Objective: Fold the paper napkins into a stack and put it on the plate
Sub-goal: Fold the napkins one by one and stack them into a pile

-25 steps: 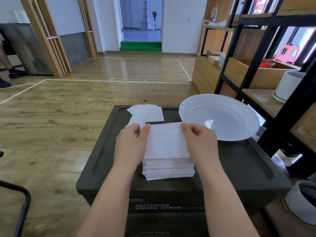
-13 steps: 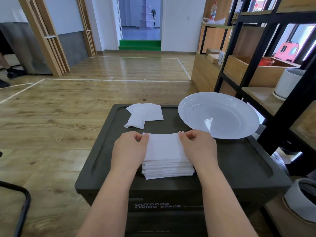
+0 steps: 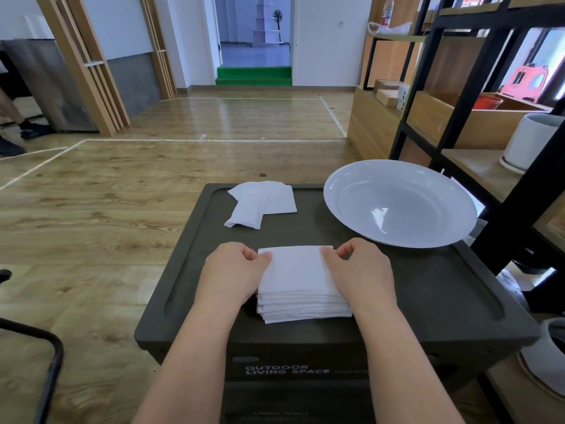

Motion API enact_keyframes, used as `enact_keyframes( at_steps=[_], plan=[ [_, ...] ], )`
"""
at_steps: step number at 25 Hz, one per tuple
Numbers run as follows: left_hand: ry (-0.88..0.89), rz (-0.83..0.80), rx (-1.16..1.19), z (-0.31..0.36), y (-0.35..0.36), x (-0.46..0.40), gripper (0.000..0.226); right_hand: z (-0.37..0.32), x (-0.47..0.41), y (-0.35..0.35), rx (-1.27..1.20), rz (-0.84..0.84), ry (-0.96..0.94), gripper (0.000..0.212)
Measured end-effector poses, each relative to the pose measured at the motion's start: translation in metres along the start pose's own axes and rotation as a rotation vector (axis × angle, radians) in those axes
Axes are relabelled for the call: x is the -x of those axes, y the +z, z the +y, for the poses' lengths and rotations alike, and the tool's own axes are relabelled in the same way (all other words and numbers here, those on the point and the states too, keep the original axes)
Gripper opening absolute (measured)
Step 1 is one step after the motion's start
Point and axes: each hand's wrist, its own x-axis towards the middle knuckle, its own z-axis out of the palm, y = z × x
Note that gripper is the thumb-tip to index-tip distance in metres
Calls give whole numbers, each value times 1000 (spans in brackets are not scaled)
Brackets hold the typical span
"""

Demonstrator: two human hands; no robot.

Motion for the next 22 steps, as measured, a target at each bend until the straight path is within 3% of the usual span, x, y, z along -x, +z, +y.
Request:
enact_keyframes(
  at_steps=[2, 5, 7, 9, 16, 19, 22],
  plan=[
    [17, 120, -30, 0, -7, -13, 27, -1, 0, -2, -31, 7, 17, 25],
    [182, 324, -183, 1, -7, -40, 23, -3, 4, -8, -134, 90, 9, 29],
    [240, 274, -308, 0, 1, -56, 49, -6, 5, -12, -211, 152, -11, 30],
    [227, 221, -355, -3, 11, -63, 60, -10, 5, -15, -265, 173, -27, 30],
    [280, 440, -395, -10, 18, -65, 26, -13, 8, -16, -339, 147, -46, 29],
    [287, 433, -212, -6, 6, -54, 19, -16, 10, -17, -356, 161, -64, 28],
    [186, 279, 351, 2, -13, -28, 15, -21, 12, -22, -390, 109, -99, 20]
  ],
)
